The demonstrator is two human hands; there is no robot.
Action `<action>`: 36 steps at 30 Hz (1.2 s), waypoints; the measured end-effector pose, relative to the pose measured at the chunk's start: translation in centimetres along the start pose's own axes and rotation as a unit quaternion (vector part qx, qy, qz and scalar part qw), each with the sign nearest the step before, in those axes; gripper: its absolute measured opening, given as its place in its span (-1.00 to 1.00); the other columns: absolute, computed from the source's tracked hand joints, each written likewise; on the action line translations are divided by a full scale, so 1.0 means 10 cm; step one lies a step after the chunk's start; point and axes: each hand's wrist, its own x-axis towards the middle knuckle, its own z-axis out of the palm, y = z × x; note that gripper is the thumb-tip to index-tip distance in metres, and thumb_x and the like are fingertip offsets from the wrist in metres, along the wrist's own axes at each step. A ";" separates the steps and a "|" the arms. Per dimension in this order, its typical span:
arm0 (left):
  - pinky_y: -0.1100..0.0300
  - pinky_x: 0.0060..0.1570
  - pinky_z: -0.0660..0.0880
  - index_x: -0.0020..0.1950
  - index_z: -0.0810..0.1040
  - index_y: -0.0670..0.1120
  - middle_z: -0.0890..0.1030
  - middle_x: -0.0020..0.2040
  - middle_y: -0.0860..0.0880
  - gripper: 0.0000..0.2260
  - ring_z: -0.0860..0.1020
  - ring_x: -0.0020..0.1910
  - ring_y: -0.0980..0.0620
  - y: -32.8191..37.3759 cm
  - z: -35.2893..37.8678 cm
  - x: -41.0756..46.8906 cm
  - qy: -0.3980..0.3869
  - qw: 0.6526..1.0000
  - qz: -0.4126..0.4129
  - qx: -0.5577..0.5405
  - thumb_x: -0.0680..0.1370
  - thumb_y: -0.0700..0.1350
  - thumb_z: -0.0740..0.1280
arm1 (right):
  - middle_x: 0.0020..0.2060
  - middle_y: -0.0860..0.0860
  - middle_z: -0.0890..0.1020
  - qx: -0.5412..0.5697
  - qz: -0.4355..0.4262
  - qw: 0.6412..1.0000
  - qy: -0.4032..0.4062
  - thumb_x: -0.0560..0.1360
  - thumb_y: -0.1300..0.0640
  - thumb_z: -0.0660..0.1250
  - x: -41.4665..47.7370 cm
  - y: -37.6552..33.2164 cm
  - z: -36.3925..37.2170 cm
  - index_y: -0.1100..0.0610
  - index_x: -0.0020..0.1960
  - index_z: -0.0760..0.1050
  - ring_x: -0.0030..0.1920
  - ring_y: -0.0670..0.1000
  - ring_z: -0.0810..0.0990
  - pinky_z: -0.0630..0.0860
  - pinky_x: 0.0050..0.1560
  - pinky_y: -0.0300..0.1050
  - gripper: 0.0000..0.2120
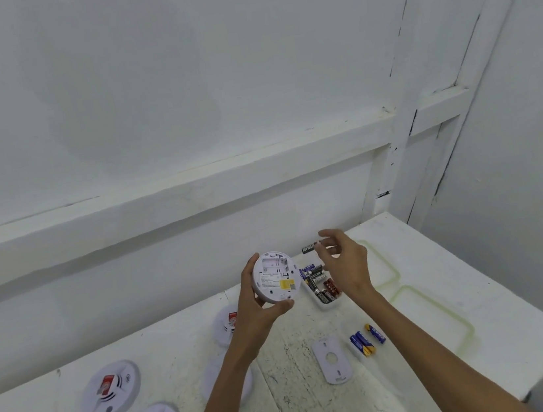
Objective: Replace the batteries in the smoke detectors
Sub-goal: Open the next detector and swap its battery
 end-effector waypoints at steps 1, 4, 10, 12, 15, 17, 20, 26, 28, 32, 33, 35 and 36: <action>0.21 0.09 0.60 0.53 0.26 0.13 0.43 0.38 0.33 -0.12 0.47 0.32 0.25 0.02 0.00 0.00 0.001 1.000 0.004 -0.002 0.37 -0.34 0.60 | -0.14 -0.11 0.68 0.032 -0.005 0.999 0.008 0.53 0.08 0.43 -0.03 -0.12 -0.02 0.03 0.13 0.58 -0.12 -0.10 0.65 0.67 -0.14 0.00 -0.82; 0.27 0.06 0.58 0.55 0.25 0.08 0.42 0.43 0.22 -0.12 0.48 0.32 0.25 0.07 0.02 0.01 0.008 1.000 0.018 -0.007 0.37 -0.35 0.60 | -0.16 -0.11 0.68 0.074 -0.036 0.997 0.001 0.51 0.08 0.46 -0.15 -0.43 -0.05 0.04 0.04 0.58 -0.11 -0.09 0.66 0.66 -0.14 -0.03 -0.87; 0.27 0.07 0.58 0.56 0.24 0.01 0.46 0.42 0.14 -0.13 0.52 0.29 0.22 0.16 0.05 0.00 0.013 0.999 0.040 -0.034 0.38 -0.40 0.57 | -0.19 -0.15 0.69 0.052 -0.071 0.996 -0.017 0.50 0.10 0.48 -0.36 -0.62 0.05 0.09 -0.02 0.62 -0.14 -0.21 0.65 0.56 -0.17 -0.39 -0.90; 0.28 0.06 0.57 0.55 0.24 0.00 0.46 0.42 0.13 -0.15 0.53 0.28 0.24 0.17 0.06 -0.02 0.011 0.998 0.043 -0.045 0.39 -0.41 0.55 | -0.20 -0.17 0.67 0.041 -0.081 0.996 -0.022 0.51 0.08 0.46 -0.40 -0.60 0.09 0.06 -0.02 0.61 -0.14 -0.22 0.65 0.56 -0.23 -0.40 -0.91; 0.24 0.09 0.58 0.54 0.24 0.00 0.46 0.44 0.09 -0.15 0.53 0.31 0.19 0.17 0.04 -0.04 0.008 0.997 0.042 -0.059 0.39 -0.38 0.57 | -0.17 -0.14 0.67 0.034 -0.094 0.995 -0.016 0.53 0.07 0.44 -0.45 -0.60 0.13 0.03 -0.02 0.61 -0.14 -0.15 0.66 0.58 -0.24 -0.33 -0.94; 0.19 0.15 0.58 0.55 0.24 0.01 0.44 0.46 0.05 -0.14 0.50 0.36 0.12 0.18 0.04 -0.06 0.009 0.997 0.042 -0.069 0.36 -0.27 0.60 | -0.13 -0.10 0.65 0.019 -0.124 0.992 -0.005 0.52 0.10 0.46 -0.48 -0.62 0.16 0.06 -0.05 0.62 -0.09 -0.13 0.63 0.54 -0.24 -0.38 -0.94; 0.07 0.21 0.59 0.55 0.24 0.02 0.43 0.48 0.02 -0.12 0.48 0.39 0.04 0.22 0.05 -0.06 0.005 0.995 0.042 -0.086 0.33 -0.20 0.61 | -0.10 -0.06 0.61 0.007 -0.139 0.990 0.004 0.51 0.13 0.47 -0.52 -0.64 0.18 0.11 -0.06 0.60 -0.06 -0.13 0.59 0.50 -0.24 -0.42 -0.93; -0.04 0.08 0.64 0.50 0.29 0.09 0.54 0.37 0.03 -0.34 0.59 0.29 -0.08 0.33 0.06 -0.11 -0.001 0.981 -0.002 -0.192 0.49 -0.15 0.50 | -0.07 -0.09 0.64 0.022 -0.129 0.991 -0.002 0.54 0.10 0.43 -0.56 -0.66 0.18 0.09 -0.02 0.62 -0.02 -0.13 0.60 0.55 -0.20 -0.37 -0.94; -0.07 -0.03 0.66 0.46 0.33 0.11 0.57 0.33 -0.03 -0.54 0.64 0.21 -0.13 0.38 0.09 -0.10 0.020 0.968 -0.042 -0.247 0.60 -0.11 0.39 | -0.06 -0.09 0.67 0.064 -0.070 0.995 -0.017 0.54 0.08 0.43 -0.55 -0.63 0.19 0.08 -0.01 0.62 0.00 -0.11 0.63 0.59 -0.14 -0.31 -0.92; -0.03 -0.19 0.69 0.38 0.35 0.11 0.53 0.33 -0.05 -0.69 0.69 0.10 -0.05 0.46 0.13 -0.07 0.060 0.975 -0.042 -0.208 0.67 -0.12 0.26 | 0.03 0.09 0.70 0.272 0.135 0.948 -0.093 0.50 0.14 0.48 -0.49 -0.63 0.18 0.15 0.08 0.57 0.03 0.12 0.70 0.66 0.06 0.11 -0.81; -0.01 -0.21 0.69 0.36 0.35 0.13 0.52 0.33 -0.04 -0.71 0.70 0.08 -0.04 0.48 0.14 -0.07 0.064 0.977 -0.037 -0.200 0.68 -0.12 0.25 | 0.07 0.12 0.69 0.306 0.178 0.928 -0.115 0.50 0.16 0.48 -0.46 -0.64 0.16 0.16 0.13 0.55 0.05 0.14 0.70 0.65 0.10 0.13 -0.75; 0.01 -0.23 0.68 0.35 0.36 0.14 0.52 0.32 -0.03 -0.72 0.69 0.08 -0.03 0.50 0.13 -0.08 0.065 0.978 -0.035 -0.196 0.68 -0.12 0.24 | 0.11 0.13 0.69 0.340 0.234 0.894 -0.177 0.52 0.15 0.44 -0.42 -0.66 0.10 0.16 0.22 0.55 0.11 0.14 0.68 0.63 0.16 0.05 -0.72; 0.01 -0.22 0.68 0.36 0.36 0.13 0.53 0.32 -0.03 -0.72 0.69 0.09 -0.03 0.52 0.13 -0.09 0.063 0.978 -0.034 -0.195 0.68 -0.11 0.24 | 0.12 0.14 0.69 0.354 0.247 0.877 -0.209 0.54 0.15 0.41 -0.40 -0.65 0.09 0.18 0.23 0.58 0.14 0.16 0.67 0.60 0.21 0.06 -0.73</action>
